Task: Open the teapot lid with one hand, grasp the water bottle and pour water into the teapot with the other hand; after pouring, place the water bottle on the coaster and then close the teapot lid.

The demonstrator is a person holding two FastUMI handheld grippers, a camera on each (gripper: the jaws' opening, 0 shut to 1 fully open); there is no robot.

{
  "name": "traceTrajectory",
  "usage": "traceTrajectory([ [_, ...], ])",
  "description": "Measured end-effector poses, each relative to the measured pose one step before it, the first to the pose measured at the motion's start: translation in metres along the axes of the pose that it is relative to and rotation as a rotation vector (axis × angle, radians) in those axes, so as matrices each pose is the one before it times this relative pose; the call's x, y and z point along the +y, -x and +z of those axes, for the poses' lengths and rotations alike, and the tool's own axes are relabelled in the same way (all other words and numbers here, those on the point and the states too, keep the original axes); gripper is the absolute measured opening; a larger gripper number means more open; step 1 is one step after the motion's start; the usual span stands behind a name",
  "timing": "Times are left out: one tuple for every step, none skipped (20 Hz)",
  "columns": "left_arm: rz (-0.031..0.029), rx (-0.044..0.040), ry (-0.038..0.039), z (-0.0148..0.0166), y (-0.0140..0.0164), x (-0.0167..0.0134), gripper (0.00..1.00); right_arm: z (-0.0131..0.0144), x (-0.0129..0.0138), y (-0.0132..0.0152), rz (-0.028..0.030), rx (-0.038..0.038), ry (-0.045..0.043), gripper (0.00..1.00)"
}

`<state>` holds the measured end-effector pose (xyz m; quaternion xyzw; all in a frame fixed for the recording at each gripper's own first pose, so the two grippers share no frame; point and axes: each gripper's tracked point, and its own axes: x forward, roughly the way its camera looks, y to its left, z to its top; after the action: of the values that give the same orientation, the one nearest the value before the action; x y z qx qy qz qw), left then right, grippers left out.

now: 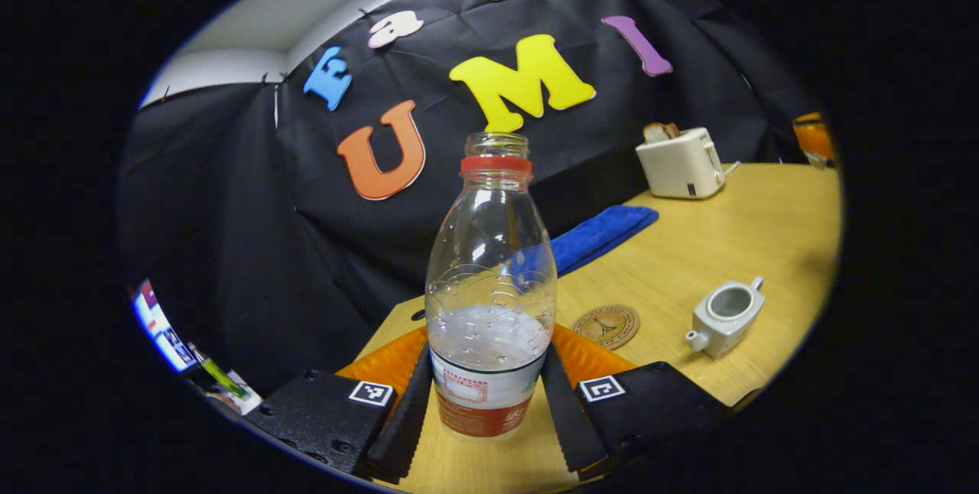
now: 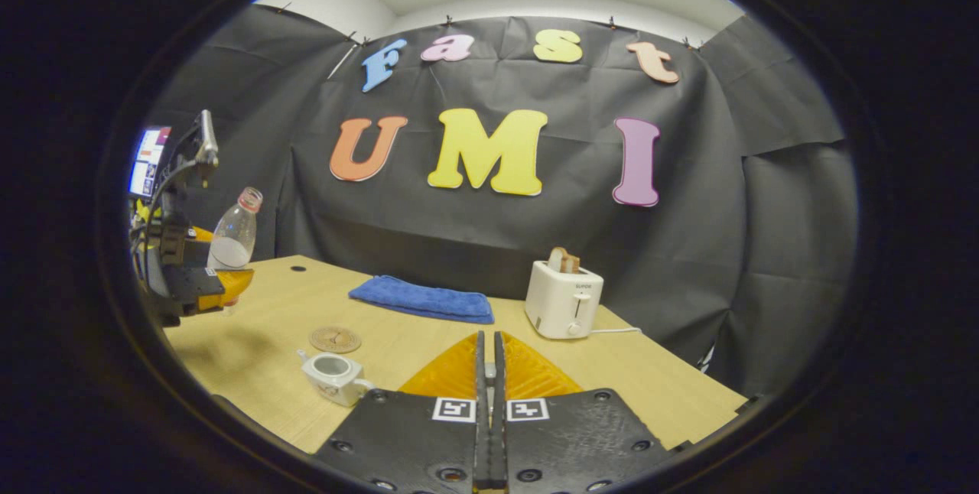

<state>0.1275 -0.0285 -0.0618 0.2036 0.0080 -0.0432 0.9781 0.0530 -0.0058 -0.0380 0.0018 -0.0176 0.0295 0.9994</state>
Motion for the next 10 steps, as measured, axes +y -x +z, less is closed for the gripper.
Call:
traceTrajectory([
  [-0.02272, -0.01101, 0.06092, 0.00133, -0.00251, -0.00581, 0.73, -0.00203, 0.00098, -0.00038, 0.00185, 0.00264, 0.00095, 0.0],
  [-0.02505, -0.00903, 0.05478, 0.00202, -0.00419, -0.0053, 0.74, -0.00105, 0.00103, -0.00089, -0.00058, 0.00325, 0.00353, 0.0],
  [-0.0178, -0.01082, 0.04819, 0.00302, -0.00548, -0.00565, 0.74, -0.00107, 0.00101, 0.00029, 0.00111, 0.00147, 0.00388, 0.0],
  [-0.01213, -0.01416, 0.04037, 0.00071, -0.00515, -0.00326, 0.74, 0.00017, 0.00151, -0.00012, 0.00276, 0.00006, 0.00193, 0.0],
  [-0.01043, -0.00854, 0.03446, 0.00203, -0.00508, -0.00477, 0.74, -0.00016, 0.00081, -0.00036, 0.00235, 0.00123, 0.00193, 0.0],
  [-0.01241, -0.00999, 0.03331, 0.00185, -0.00721, -0.00572, 0.74, -0.00087, 0.00039, -0.00038, 0.00183, 0.00086, 0.00068, 0.0],
  [-0.01743, -0.00423, 0.0309, 0.00166, -0.00663, -0.00674, 0.75, -0.00117, 0.00026, -0.00091, 0.00036, 0.00206, 0.00086, 0.0],
  [-0.01136, 0.00002, 0.02558, 0.00064, -0.00767, -0.00471, 0.75, -0.00068, -0.00049, -0.00025, -0.00056, 0.00202, -0.00013, 0.0],
  [-0.0084, 0.00007, 0.02161, 0.00049, -0.00791, -0.00237, 0.75, -0.00142, -0.00098, -0.00093, -0.00105, 0.00242, -0.0006, 0.0],
  [-0.00225, -0.00422, 0.01724, -0.00176, -0.00839, -0.00002, 0.75, -0.00116, -0.00178, -0.0013, -0.00226, 0.00327, -0.00109, 0.0],
])
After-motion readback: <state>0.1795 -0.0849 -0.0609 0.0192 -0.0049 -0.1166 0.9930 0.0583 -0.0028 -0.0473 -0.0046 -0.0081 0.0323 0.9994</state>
